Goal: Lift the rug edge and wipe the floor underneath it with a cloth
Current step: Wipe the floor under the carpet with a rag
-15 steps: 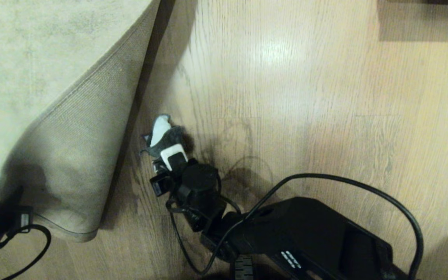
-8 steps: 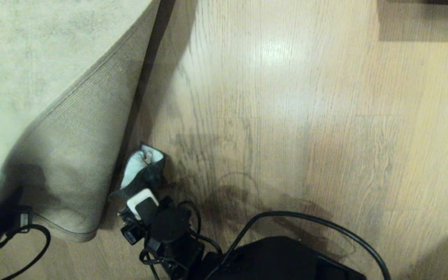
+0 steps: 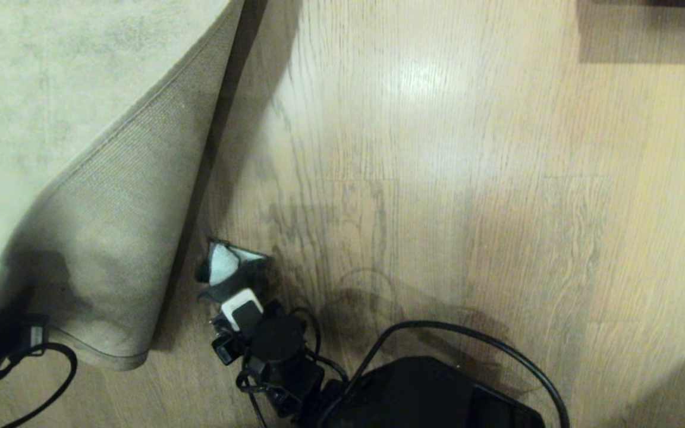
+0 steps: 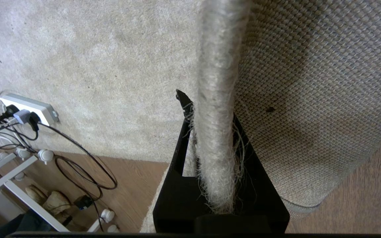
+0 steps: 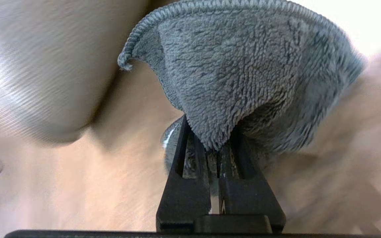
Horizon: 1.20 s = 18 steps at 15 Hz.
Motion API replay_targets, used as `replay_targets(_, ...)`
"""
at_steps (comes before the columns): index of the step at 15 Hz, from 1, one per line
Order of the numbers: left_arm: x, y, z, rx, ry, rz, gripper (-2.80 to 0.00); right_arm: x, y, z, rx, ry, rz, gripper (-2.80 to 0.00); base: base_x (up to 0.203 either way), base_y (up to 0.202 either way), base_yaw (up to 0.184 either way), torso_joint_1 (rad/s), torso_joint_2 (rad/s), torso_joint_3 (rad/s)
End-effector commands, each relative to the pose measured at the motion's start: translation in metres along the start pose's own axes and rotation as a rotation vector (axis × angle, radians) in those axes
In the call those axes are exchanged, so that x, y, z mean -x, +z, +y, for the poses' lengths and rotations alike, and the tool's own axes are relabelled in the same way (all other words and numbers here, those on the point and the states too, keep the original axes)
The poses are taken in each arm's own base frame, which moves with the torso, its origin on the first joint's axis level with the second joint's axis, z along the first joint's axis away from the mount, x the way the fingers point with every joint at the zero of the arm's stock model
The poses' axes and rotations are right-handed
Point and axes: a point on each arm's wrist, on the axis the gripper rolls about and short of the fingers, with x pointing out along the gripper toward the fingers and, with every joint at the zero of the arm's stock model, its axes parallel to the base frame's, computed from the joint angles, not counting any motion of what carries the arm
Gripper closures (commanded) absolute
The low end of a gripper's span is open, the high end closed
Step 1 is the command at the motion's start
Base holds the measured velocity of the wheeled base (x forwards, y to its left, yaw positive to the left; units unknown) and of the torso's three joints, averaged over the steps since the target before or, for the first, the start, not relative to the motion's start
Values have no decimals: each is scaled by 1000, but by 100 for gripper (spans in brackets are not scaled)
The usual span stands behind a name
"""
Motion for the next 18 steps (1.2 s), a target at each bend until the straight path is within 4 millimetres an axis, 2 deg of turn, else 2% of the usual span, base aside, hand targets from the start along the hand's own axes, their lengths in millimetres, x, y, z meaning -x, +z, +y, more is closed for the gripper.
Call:
replay_targets(1,0,0,0,-2,3,-5,0,-13,4,-33,-1,-73,-31,0,0,0,0,0,0,0)
replay_targets(4,-1,0,0,-2,2,-2,0,-23,42,-69,-11,-143,-103,0,0,0,0,0,0,0)
replay_targets(8,-1,0,0,-2,2,-1,0,-25,107,-116,-24,-226,-213,0,0,0,0,0,0,0)
replay_targets(11,-1,0,0,-2,0,-1,0,-16,150,-129,-30,-240,-254,0,0,0,0,0,0,0)
replay_targets(12,-1,0,0,-2,0,-1,0,-12,161,-125,-34,-230,-259,0,0,0,0,0,0,0)
replay_targets(14,-1,0,0,-2,2,-2,0,0,160,-106,-33,-182,-215,0,0,0,0,0,0,0)
replay_targets(16,-1,0,0,-2,1,-3,0,17,140,-74,-29,-108,-142,0,0,0,0,0,0,0)
replay_targets(18,0,0,0,-4,1,-4,0,39,114,-34,-27,-18,-87,0,0,0,0,0,0,0)
